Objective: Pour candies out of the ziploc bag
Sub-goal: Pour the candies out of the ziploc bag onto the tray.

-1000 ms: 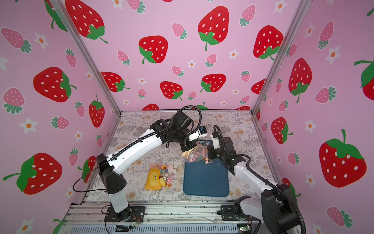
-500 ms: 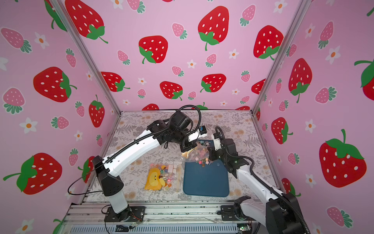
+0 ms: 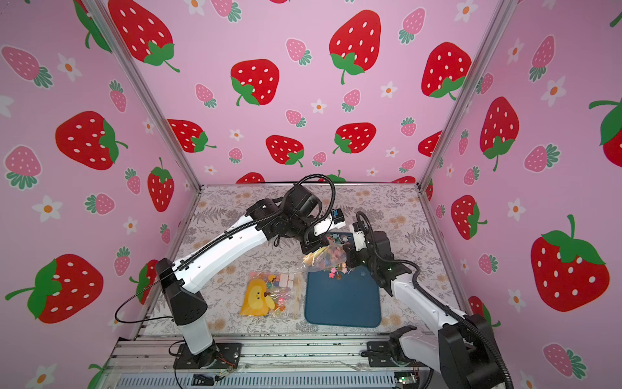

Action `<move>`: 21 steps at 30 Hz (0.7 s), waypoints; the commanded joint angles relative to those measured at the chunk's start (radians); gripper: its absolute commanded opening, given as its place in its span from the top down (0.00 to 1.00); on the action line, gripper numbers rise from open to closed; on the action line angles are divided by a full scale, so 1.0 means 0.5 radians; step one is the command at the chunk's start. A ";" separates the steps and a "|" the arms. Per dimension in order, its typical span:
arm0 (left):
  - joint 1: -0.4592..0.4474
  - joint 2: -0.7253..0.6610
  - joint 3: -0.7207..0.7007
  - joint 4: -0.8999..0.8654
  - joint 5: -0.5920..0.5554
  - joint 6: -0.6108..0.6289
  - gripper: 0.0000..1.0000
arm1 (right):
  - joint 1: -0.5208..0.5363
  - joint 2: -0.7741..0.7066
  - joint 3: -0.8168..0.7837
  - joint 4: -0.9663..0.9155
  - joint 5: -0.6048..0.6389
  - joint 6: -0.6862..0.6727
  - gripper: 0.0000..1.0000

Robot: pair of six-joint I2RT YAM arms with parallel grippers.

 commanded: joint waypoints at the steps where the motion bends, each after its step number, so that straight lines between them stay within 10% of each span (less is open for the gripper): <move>1: -0.006 -0.081 0.198 0.028 0.223 -0.050 1.00 | -0.021 0.101 -0.045 -0.197 0.162 -0.053 1.00; 21: 0.197 -0.063 0.222 0.233 0.548 -0.179 1.00 | -0.020 -0.056 0.047 -0.448 0.209 -0.062 1.00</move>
